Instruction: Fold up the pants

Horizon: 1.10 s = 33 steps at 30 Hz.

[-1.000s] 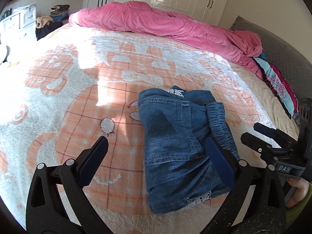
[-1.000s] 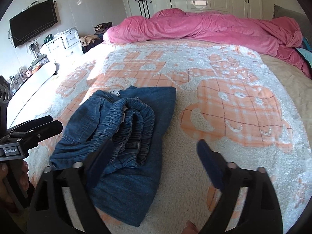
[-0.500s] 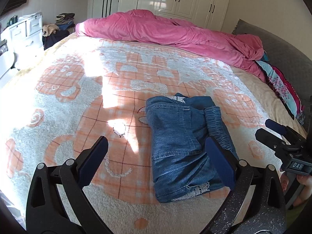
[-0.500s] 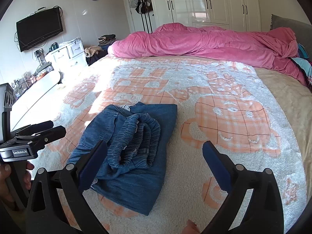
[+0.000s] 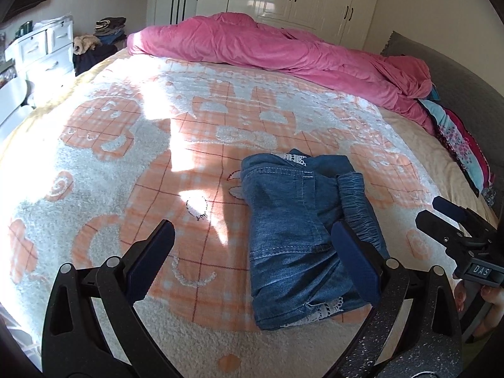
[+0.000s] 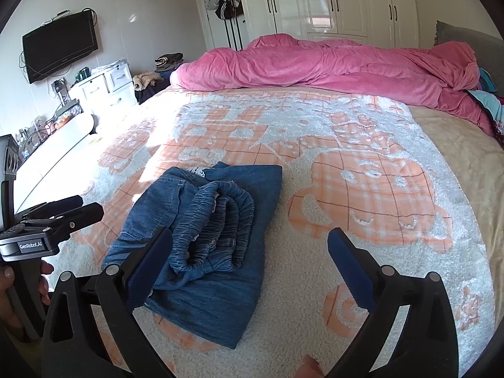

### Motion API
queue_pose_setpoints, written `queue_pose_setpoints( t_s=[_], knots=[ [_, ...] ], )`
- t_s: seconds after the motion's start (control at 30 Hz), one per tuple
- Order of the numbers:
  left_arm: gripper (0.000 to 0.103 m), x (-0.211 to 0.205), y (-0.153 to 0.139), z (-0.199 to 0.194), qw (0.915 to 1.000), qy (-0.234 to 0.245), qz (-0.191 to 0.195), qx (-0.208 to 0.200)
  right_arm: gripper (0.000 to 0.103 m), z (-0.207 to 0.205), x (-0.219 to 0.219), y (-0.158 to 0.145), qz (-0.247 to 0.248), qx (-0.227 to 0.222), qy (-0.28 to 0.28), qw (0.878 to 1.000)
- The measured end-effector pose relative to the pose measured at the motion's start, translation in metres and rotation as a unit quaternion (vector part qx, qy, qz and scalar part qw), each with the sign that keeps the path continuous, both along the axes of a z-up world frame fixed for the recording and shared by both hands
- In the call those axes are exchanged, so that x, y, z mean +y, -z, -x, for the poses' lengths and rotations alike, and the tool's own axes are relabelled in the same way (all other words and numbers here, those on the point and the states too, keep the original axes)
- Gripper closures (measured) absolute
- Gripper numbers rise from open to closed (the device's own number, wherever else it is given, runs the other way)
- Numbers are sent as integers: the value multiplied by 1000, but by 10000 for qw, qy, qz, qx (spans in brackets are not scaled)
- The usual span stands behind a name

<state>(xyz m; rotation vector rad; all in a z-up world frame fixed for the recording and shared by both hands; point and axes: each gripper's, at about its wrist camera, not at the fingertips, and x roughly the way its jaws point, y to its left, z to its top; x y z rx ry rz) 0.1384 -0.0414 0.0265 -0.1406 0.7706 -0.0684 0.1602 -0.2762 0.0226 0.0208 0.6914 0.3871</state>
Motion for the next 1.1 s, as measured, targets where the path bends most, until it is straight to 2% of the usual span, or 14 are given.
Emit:
queue_pose_setpoints(
  t_s=[0.23,0.4,0.5,0.57,0.7,0.73,0.77,0.83,0.9,0.97,1.03,1.1],
  knots=[
    [10,4,8,3,9999,-26,-58,99,5,1,5,7,54,89,-153,9998],
    [10,-4,27,2,9986,137,-228,461,5,3,13,21,146,265,-249,9992],
    [10,-6,42,-2,9967,214,-248,742,5,0,14,34,136,522,-290,9981],
    [9,-3,49,-6,9958,222,-108,885,5,-3,11,42,57,718,-254,9971],
    [10,5,59,-17,9927,412,445,1040,6,-11,7,59,-103,1075,-352,9935],
    [10,6,63,-20,9910,454,603,1109,12,-13,8,65,-91,1176,-363,9924],
    [10,7,67,-22,9892,498,754,1151,28,-14,8,69,-94,1246,-376,9914],
    [10,8,73,-24,9864,568,1012,1162,33,-13,10,75,-109,1285,-439,9907],
    [11,5,75,-26,9865,600,989,1156,42,-12,13,76,-82,1259,-501,9907],
    [27,-2,74,-27,9860,729,974,1143,61,-11,15,78,-144,1306,-575,9897],
    [72,-10,74,-27,9835,966,1029,1131,70,-11,20,77,-78,1280,-641,9897],
    [75,-19,72,-26,9857,1030,729,1116,81,-9,22,74,-125,1271,-694,9894]
  ],
)
